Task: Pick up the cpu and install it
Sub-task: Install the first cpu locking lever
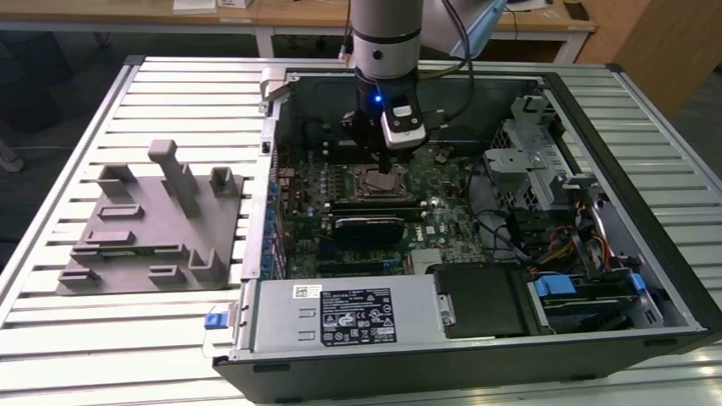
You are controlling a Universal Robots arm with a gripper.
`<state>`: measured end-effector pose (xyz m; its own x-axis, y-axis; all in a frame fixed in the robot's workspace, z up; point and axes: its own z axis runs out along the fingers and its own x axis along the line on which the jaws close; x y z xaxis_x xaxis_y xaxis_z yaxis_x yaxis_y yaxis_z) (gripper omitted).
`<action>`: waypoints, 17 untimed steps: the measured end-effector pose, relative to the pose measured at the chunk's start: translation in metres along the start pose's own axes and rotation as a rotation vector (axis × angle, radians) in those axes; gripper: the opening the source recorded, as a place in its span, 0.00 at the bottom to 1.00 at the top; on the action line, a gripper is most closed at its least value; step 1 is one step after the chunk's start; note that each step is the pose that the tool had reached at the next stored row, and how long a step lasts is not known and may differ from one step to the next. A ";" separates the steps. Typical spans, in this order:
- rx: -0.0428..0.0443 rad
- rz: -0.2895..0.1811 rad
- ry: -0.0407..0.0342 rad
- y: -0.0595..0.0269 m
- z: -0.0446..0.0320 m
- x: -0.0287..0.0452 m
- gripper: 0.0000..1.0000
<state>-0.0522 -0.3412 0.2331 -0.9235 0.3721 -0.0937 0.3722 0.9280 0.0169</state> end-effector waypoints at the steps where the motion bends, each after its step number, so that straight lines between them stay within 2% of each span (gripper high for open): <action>1: 0.0000 0.000 0.0000 0.0000 -0.0006 -0.0001 0.11; 6: -0.0001 0.000 0.0000 0.0000 -0.0008 -0.0001 0.11; 7: 0.0074 0.000 0.0186 0.0003 -0.0006 -0.0009 0.11; 8: 0.0208 -0.001 0.0520 0.0008 -0.0002 -0.0022 0.11; 17: 0.0651 -0.003 0.1629 0.0024 0.0010 -0.0067 0.11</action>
<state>-0.0449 -0.3415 0.2327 -0.9256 0.3721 0.0690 0.3694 0.9280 -0.0481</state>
